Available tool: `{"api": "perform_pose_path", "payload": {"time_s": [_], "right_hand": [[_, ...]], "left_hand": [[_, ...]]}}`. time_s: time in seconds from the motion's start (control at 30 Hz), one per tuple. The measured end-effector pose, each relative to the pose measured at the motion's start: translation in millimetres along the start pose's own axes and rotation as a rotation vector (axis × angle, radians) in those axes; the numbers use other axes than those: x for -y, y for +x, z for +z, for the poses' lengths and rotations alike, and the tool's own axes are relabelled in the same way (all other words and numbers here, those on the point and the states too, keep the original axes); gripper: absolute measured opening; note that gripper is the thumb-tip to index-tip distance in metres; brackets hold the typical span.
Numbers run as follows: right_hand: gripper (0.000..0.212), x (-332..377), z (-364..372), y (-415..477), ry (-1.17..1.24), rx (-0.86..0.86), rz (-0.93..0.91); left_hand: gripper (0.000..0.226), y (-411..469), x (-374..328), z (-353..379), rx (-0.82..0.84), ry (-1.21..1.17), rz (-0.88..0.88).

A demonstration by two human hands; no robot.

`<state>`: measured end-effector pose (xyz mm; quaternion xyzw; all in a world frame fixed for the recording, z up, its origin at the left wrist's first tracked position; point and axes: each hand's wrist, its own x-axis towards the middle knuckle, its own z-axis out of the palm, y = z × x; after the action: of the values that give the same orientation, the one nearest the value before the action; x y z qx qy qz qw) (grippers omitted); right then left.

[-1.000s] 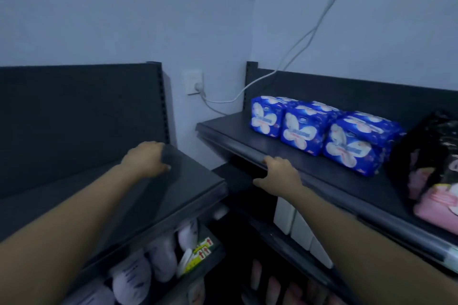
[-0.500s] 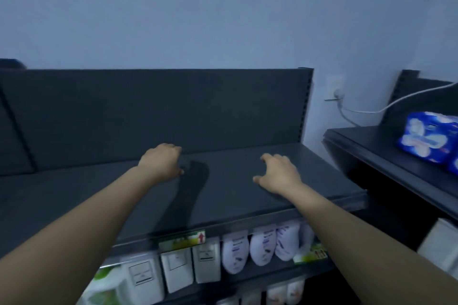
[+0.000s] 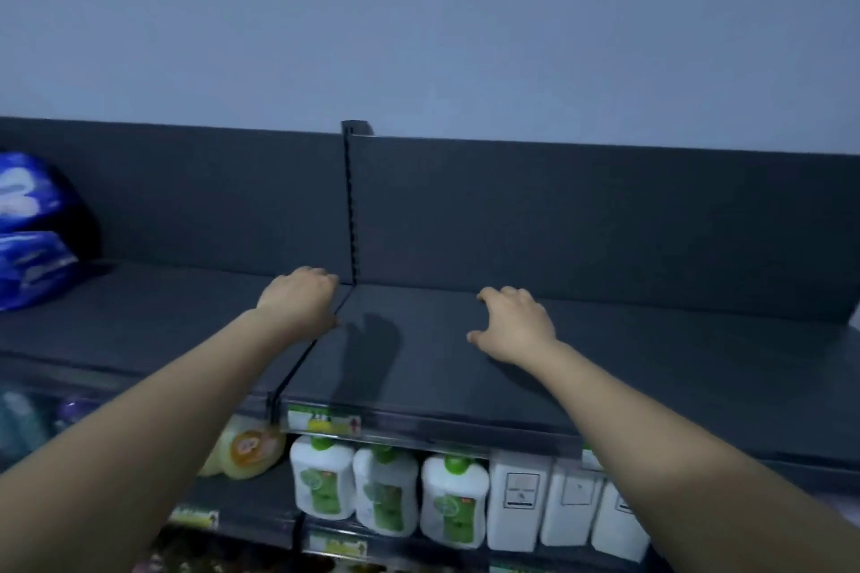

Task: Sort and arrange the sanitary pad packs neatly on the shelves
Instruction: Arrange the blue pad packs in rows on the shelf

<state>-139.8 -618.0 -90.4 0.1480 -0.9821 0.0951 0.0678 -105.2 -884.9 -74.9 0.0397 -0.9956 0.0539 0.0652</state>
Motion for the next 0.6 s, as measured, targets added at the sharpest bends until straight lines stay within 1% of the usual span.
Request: {"api": "perform_pose_path", "payload": {"time_s": [0.33, 0.6], "right_hand": [[0.056, 164, 37, 53, 0.035, 0.044, -0.263], [0.055, 287, 72, 113, 0.064, 0.06, -0.445]], "left_hand": [[0.055, -45, 161, 18, 0.024, 0.048, -0.257], [0.05, -48, 269, 34, 0.006, 0.087, -0.41]]}}
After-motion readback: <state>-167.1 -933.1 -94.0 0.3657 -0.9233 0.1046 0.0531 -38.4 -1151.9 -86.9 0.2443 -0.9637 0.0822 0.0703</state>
